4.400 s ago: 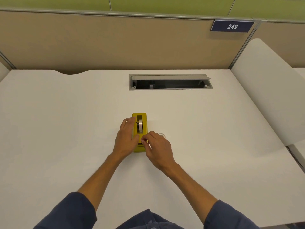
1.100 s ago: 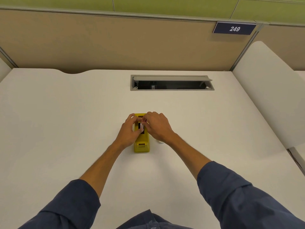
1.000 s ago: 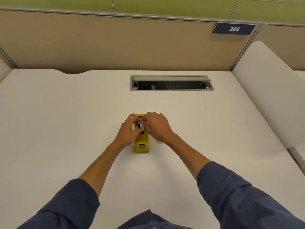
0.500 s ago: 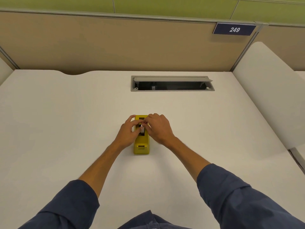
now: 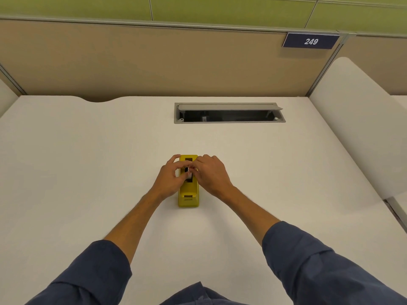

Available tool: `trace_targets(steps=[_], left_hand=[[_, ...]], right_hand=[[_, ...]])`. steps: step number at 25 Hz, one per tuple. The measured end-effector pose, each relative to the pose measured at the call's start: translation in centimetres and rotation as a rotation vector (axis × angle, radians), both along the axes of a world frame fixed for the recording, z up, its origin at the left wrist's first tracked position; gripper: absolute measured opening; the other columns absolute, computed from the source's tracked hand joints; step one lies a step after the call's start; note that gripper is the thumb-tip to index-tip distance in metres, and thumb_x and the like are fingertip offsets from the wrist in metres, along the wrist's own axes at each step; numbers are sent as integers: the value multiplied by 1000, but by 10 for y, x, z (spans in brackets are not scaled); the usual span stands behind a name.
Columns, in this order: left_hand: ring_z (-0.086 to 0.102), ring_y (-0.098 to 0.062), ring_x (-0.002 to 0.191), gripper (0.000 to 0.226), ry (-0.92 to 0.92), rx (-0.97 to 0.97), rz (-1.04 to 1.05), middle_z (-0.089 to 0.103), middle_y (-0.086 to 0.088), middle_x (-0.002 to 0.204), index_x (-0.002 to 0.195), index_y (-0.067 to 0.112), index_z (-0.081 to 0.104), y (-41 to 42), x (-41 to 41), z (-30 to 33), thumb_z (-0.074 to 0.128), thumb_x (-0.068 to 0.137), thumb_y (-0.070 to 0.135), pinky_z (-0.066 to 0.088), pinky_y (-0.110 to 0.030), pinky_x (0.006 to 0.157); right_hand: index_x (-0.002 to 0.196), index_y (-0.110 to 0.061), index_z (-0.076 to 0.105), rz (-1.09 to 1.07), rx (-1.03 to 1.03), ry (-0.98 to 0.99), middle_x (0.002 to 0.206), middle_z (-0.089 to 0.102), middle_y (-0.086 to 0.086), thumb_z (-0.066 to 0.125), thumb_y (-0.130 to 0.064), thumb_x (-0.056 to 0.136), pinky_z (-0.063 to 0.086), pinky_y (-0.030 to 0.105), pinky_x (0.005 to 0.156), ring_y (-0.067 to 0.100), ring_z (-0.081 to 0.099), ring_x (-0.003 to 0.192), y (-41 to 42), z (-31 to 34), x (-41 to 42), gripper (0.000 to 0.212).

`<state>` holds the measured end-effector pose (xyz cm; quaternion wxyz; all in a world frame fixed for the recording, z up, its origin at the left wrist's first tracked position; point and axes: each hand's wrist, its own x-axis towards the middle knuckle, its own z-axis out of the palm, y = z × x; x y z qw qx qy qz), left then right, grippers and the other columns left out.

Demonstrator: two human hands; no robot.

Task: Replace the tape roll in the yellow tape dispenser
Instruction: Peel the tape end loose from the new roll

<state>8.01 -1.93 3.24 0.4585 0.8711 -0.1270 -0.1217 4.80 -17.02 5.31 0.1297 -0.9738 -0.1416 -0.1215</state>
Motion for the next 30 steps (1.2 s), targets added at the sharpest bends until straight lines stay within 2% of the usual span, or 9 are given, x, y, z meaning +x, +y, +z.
trace_targets(steps=[4,7,10,15,20,25,30], left_hand=[[41,-29,132,31,-4,14,-4,35,-3,151,121,26,62,-1,0,-1,61,90,25,43,-48,104],[42,-28,131,32,-22,7,-9,36,-4,150,122,24,62,0,0,-1,60,91,24,46,-45,101],[42,-29,131,32,-23,9,-13,37,-4,150,123,22,62,1,-1,0,60,91,25,46,-49,101],[38,-29,135,36,-23,31,-4,34,-4,152,126,23,60,-1,-2,2,59,91,28,42,-48,106],[38,-29,135,35,-17,23,-10,35,-4,152,125,24,60,-1,-2,2,60,91,27,42,-49,105],[39,-29,134,35,-13,20,-16,36,-3,151,125,25,61,1,-1,1,61,90,28,42,-51,104],[40,-29,133,35,-8,24,-12,36,-3,151,124,24,61,1,-1,2,61,89,29,42,-49,105]], right_hand=[[103,-8,71,52,-24,-59,93,72,11,64,-11,90,43,37,67,30,62,83,-2,-2,-6,15],[97,-7,72,46,-23,-97,92,72,10,67,-9,86,45,37,64,31,63,81,-5,-7,-9,12],[96,-9,72,51,-18,-133,91,71,9,70,-10,84,46,37,60,31,62,78,-6,-12,-13,12],[114,-13,66,-20,87,-113,97,71,7,64,-24,90,47,37,67,28,63,87,-5,-14,-15,26],[114,-15,68,-25,84,-102,94,70,8,67,-22,89,46,35,66,28,63,87,-4,-14,-13,26],[119,-18,65,-44,99,-40,105,69,7,61,-27,92,45,36,74,26,60,98,-6,-15,-8,29],[113,-16,69,-40,128,-54,100,71,8,63,-25,91,44,36,71,27,61,93,-5,-15,-9,24]])
